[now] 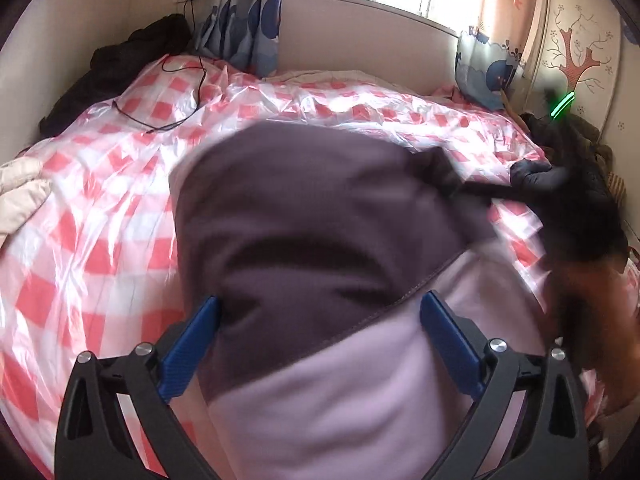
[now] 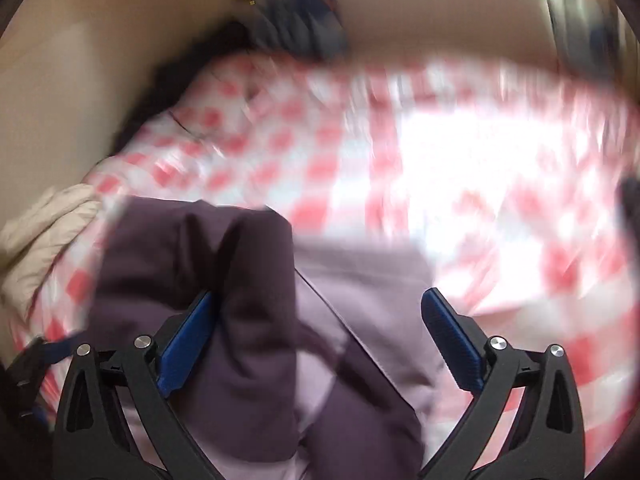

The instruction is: Fold large clothes

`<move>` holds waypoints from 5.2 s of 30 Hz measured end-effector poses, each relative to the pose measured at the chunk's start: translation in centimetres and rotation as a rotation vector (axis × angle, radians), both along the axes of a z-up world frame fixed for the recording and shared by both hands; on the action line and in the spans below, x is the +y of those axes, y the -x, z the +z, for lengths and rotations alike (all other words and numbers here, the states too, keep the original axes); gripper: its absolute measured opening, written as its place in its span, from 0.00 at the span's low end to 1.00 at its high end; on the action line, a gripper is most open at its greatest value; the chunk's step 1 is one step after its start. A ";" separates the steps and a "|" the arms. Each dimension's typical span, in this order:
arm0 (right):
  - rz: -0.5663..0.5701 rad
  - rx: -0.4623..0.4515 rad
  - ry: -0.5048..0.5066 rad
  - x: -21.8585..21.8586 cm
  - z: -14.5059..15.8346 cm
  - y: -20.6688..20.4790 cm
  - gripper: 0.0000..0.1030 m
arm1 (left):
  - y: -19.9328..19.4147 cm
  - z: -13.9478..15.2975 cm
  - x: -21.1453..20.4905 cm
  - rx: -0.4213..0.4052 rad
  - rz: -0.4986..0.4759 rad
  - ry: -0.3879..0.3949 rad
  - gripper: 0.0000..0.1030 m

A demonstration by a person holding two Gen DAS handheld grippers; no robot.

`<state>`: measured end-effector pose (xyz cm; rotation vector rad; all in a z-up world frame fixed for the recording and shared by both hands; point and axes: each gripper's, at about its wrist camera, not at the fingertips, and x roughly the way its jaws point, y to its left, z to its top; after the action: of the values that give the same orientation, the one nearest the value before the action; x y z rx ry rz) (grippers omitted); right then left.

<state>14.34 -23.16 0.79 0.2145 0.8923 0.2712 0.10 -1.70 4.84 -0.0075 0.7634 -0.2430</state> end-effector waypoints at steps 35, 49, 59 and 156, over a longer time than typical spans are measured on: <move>-0.068 0.072 0.017 -4.7 -4.8 19.9 0.94 | 7.4 -0.1 -6.8 -0.075 -0.112 -0.283 0.94; -0.050 0.152 -0.046 -5.9 -2.7 20.5 0.94 | 9.4 0.2 -6.6 -0.103 -0.107 -0.278 0.94; -0.111 -0.050 0.067 -3.4 3.7 16.4 0.93 | 9.7 0.8 -5.5 -0.126 -0.102 -0.251 0.94; 0.054 -0.042 0.205 11.2 4.9 32.6 0.94 | 20.8 4.7 8.0 -0.016 0.233 -0.144 0.94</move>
<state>-18.23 -11.98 5.68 -0.0057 0.8789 0.2317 -20.66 6.30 9.49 0.0416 0.7555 0.0335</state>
